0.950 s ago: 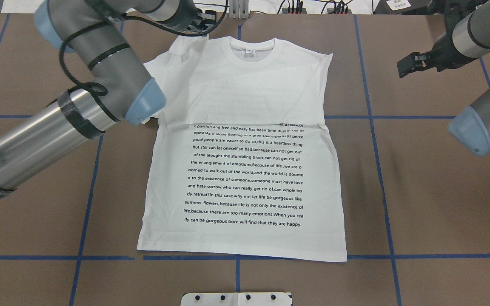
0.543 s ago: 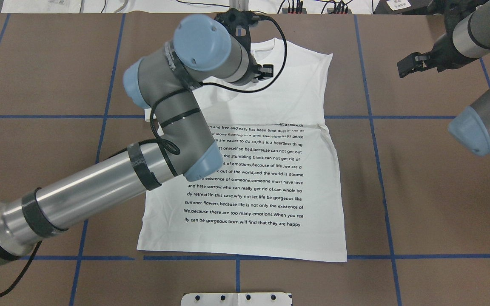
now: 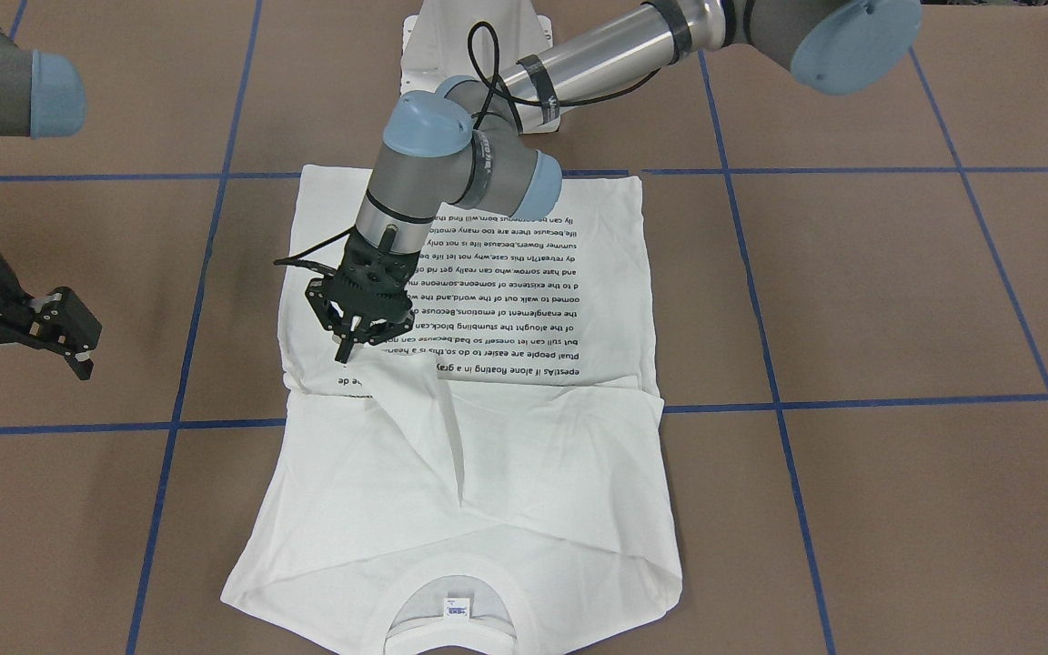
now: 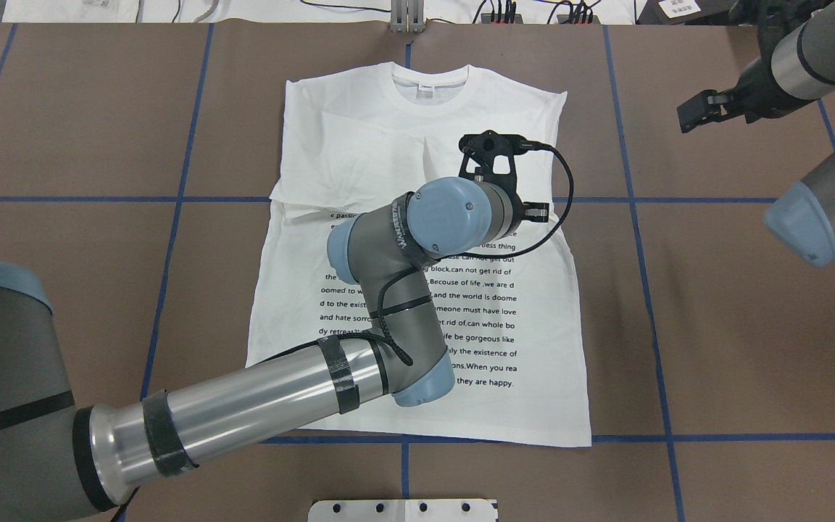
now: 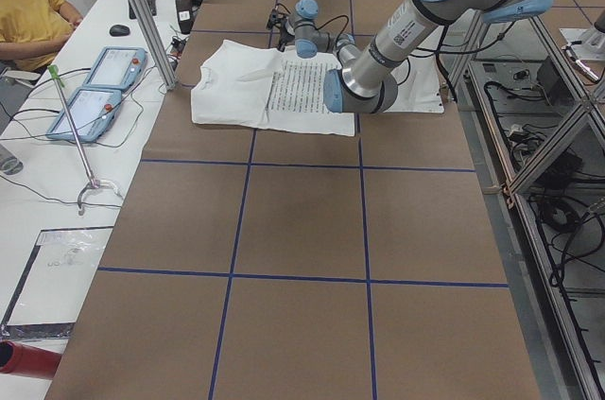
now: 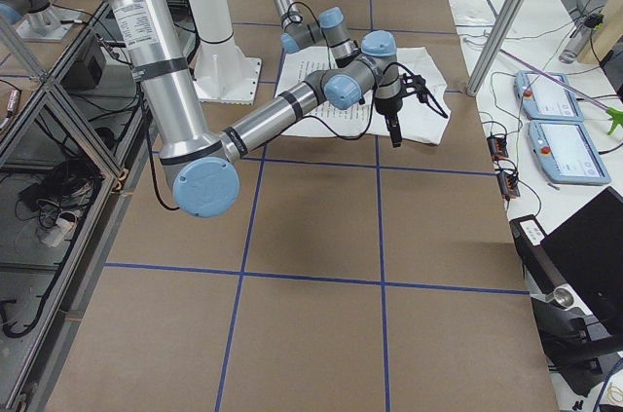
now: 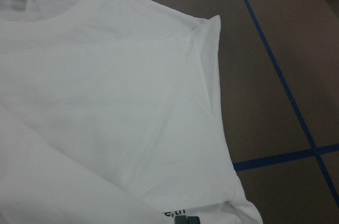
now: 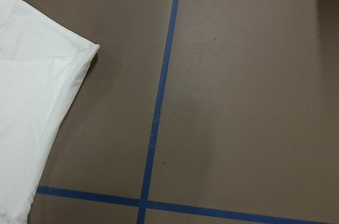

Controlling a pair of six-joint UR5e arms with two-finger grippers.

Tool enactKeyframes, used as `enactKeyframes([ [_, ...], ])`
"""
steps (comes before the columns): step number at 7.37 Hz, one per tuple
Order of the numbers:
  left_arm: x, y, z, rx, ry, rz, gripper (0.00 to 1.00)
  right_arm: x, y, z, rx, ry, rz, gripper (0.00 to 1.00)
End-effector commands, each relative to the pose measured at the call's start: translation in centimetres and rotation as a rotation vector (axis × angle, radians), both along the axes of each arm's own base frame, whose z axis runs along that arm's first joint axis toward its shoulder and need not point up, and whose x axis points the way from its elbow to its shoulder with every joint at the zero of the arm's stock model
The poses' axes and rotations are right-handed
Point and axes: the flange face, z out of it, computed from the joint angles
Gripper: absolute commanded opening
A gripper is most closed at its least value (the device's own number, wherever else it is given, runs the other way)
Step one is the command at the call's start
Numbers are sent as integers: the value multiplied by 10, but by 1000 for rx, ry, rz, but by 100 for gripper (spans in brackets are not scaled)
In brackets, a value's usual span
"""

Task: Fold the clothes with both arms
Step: 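Release the sleeve and lift the left gripper away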

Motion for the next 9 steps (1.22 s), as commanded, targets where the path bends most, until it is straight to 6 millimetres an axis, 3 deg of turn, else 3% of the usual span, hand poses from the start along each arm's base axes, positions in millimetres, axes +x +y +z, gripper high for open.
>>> enactKeyframes([
  [1,6,11,-22,17,25,18,61,-1,0,0,0,-1,0,100],
  [2,4,12,-21,22,36,18,99,-3,0,-2,3,-2,-4,100],
  [3,-16,9,-31,39,38,62,100,-8,1,-6,10,-6,-12,100],
  [4,-57,-21,-11,79,-55,172,100,-22,2,-14,27,-2,-25,100],
  [5,-106,-43,22,138,-119,189,100,-50,-3,-33,40,2,4,100],
  [6,-158,-67,66,202,-170,206,100,-101,-5,-57,8,-20,48,100],
  [7,-224,-96,113,258,-216,245,100,-150,-11,-86,18,-11,85,100],
  [9,-339,-144,199,394,-355,280,100,-227,-12,-120,29,20,103,100],
])
